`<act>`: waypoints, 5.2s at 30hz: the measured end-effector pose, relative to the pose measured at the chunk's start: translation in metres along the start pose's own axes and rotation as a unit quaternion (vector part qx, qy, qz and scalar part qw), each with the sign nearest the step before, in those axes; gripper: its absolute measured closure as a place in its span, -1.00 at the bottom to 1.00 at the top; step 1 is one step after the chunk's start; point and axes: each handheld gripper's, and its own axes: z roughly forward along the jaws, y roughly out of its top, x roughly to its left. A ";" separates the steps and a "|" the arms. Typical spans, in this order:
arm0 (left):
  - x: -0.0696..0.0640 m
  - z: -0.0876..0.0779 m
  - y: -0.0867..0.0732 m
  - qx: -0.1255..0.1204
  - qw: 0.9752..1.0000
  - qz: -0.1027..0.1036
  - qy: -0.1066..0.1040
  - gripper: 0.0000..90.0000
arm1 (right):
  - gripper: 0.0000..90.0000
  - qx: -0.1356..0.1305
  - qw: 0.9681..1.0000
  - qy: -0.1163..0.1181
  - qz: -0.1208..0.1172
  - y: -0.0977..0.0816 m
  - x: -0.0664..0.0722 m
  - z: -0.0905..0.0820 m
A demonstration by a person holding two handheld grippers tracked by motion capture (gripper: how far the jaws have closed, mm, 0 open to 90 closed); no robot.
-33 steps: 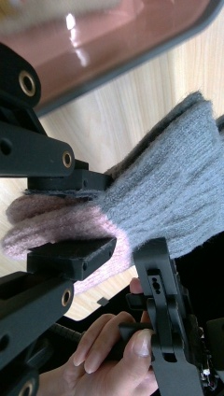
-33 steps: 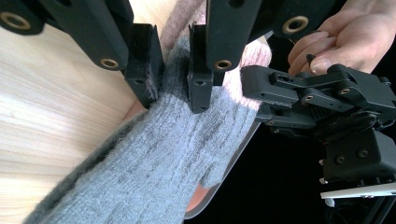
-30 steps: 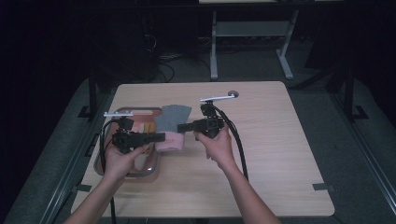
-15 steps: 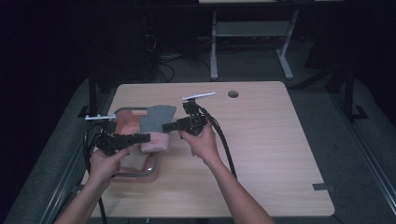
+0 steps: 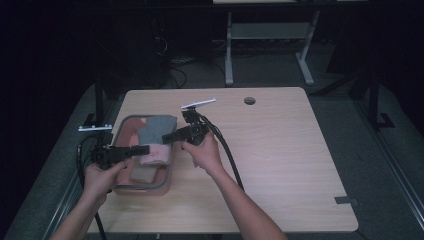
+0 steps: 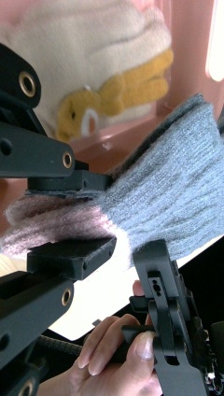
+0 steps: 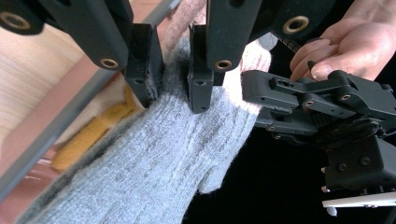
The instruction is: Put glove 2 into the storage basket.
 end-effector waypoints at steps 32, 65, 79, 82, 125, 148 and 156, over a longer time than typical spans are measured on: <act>0.038 -0.006 -0.011 0.032 0.998 -0.033 0.051 0.55 | 0.65 0.004 1.000 -0.005 -0.003 0.006 0.002 0.006; 0.011 -0.010 0.008 0.032 0.986 0.036 0.159 0.14 | 0.45 -0.023 0.999 -0.035 0.004 -0.018 -0.024 -0.049; -0.013 0.007 0.016 0.014 0.991 0.053 0.125 -0.01 | 0.39 -0.037 0.998 -0.048 0.014 -0.030 -0.038 -0.076; -0.017 0.011 0.017 0.011 0.991 0.055 0.118 -0.05 | 0.37 -0.040 0.998 -0.048 0.014 -0.031 -0.039 -0.081; -0.082 0.090 0.018 0.045 0.993 0.105 0.042 -0.35 | 0.13 -0.074 0.994 -0.066 0.055 -0.073 -0.082 -0.148; -0.111 0.134 0.005 0.065 0.989 0.130 0.008 -0.38 | 0.05 -0.091 0.990 -0.078 0.074 -0.101 -0.106 -0.183; -0.122 0.147 -0.001 0.073 0.988 0.136 -0.004 -0.39 | 0.02 -0.092 0.989 -0.087 0.078 -0.109 -0.111 -0.195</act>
